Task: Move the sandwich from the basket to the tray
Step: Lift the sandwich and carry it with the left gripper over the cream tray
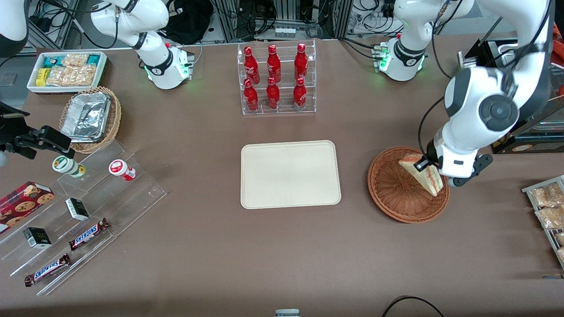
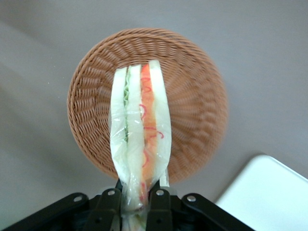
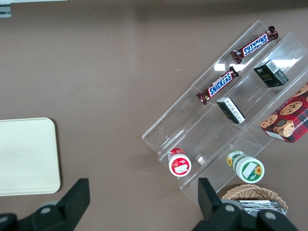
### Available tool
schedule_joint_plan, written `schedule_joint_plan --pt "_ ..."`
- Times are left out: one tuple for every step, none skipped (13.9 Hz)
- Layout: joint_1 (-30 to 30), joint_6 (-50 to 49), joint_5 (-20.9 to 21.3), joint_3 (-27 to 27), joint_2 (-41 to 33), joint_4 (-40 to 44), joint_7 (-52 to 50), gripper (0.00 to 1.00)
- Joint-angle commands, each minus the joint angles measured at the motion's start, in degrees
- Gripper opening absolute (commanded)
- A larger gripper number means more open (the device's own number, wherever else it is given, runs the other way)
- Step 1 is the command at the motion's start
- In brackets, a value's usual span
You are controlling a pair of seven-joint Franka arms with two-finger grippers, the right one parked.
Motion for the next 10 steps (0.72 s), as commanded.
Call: schedule_joint_plan --pt "-6.13 -1.98 0.46 -0.1 4.97 6.75 -1.23 0.09" --pt "-8.67 -1.97 0.46 -0.1 6.11 7.97 -1.32 0.09" --pt "-11.13 -1.97 0.46 -0.1 7.6 9.47 -1.23 0.1" --pt "-13.16 -1.8 0.46 -0.1 9.27 10.7 -1.23 0.12" --pt "-15.36 -1.8 0.46 -0.1 10.85 12.02 -1.41 0.12" --pt "-17.55 -1.01 0.46 -0.1 12.35 12.38 -1.58 0.13" --pt "-19.32 1.17 0.46 -0.18 13.58 12.38 -1.58 0.13" --pt "-21.16 4.15 0.46 -0.1 14.98 12.29 -1.67 0.13" --pt "-22.66 6.44 0.38 -0.1 16.65 12.38 -1.76 0.13" --pt "-24.59 8.99 -0.06 -0.18 18.32 12.38 -1.76 0.13"
